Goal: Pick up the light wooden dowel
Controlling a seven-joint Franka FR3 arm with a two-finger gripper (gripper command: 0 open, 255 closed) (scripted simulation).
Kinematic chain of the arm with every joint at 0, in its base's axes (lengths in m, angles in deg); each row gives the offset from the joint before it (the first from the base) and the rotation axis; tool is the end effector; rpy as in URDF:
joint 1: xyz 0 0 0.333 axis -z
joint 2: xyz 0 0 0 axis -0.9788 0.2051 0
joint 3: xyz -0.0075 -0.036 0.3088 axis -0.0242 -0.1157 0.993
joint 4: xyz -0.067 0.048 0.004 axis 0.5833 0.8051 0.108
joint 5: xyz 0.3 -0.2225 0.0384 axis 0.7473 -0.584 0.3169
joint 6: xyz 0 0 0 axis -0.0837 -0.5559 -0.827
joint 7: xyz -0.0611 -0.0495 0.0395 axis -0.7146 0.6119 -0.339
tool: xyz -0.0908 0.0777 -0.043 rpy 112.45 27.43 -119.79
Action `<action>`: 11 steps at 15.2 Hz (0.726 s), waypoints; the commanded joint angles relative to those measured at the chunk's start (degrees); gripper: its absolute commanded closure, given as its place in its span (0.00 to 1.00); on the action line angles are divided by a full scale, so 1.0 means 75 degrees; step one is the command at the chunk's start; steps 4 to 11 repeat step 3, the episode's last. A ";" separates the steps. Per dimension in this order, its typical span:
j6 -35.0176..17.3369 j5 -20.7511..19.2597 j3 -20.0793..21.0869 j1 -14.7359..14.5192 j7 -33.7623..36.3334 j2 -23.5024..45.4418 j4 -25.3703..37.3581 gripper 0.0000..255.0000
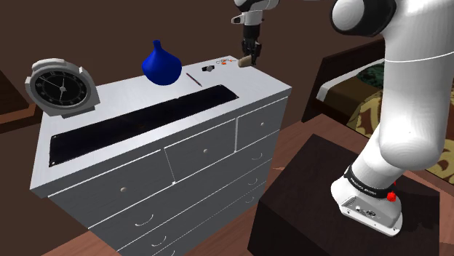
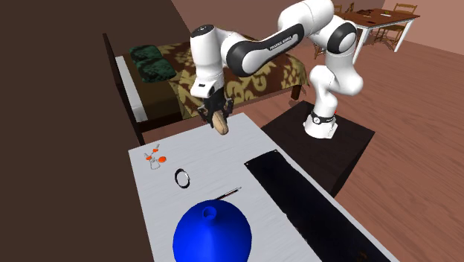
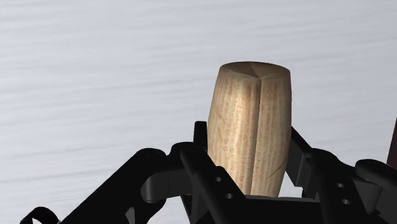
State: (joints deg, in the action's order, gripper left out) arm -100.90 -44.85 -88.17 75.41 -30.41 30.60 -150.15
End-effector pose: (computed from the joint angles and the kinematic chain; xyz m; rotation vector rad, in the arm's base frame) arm 0.6256 -0.1614 0.4450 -2.5316 -1.7199 0.0790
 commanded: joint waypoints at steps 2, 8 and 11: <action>0.0239 -0.0004 -0.0005 0.0020 0.0015 0.0005 0.0244 1.00; 0.0239 -0.0004 -0.0005 0.0021 0.0015 0.0006 0.0246 1.00; 0.0239 -0.0004 -0.0005 0.0021 0.0015 0.0006 0.0246 1.00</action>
